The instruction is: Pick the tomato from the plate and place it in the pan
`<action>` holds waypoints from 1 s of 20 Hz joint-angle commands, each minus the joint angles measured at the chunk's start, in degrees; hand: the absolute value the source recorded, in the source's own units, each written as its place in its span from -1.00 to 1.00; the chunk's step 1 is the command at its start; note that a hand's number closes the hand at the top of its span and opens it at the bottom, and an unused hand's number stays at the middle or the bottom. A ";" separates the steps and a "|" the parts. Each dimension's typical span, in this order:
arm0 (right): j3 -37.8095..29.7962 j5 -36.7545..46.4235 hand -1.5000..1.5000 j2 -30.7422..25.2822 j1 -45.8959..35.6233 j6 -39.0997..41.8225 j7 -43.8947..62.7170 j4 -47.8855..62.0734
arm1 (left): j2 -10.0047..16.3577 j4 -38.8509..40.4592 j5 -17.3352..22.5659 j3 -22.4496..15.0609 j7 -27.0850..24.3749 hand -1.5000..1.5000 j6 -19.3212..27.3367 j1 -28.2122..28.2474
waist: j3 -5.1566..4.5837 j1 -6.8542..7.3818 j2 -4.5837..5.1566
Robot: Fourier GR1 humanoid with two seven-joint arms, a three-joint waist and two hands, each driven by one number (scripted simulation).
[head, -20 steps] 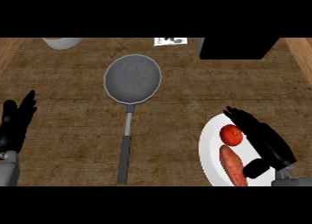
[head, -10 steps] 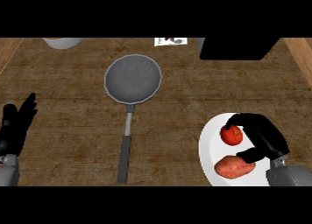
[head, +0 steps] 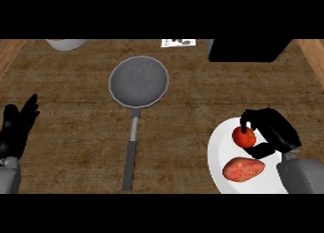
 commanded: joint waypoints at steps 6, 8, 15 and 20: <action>-2.04 3.76 1.00 -5.73 -26.07 6.16 -4.42 28.40 | -1.40 0.89 -0.96 -0.96 -1.11 0.00 0.37 -0.66 | 0.29 1.51 0.66; -4.19 1.67 1.00 -5.37 -25.23 -1.27 -8.69 25.22 | -1.31 2.10 -0.86 -0.35 -2.25 0.00 0.68 -0.63 | 0.32 1.41 0.71; -7.45 -7.28 1.00 -0.25 -31.63 1.59 -11.55 17.46 | -1.18 4.15 -1.65 0.14 -0.18 0.00 1.72 -3.25 | 0.21 -0.20 0.14; -6.03 -6.56 1.00 6.10 -35.41 -0.88 -7.31 21.74 | -1.27 1.57 -1.92 -0.02 0.64 0.00 1.58 -2.44 | 0.22 0.17 0.16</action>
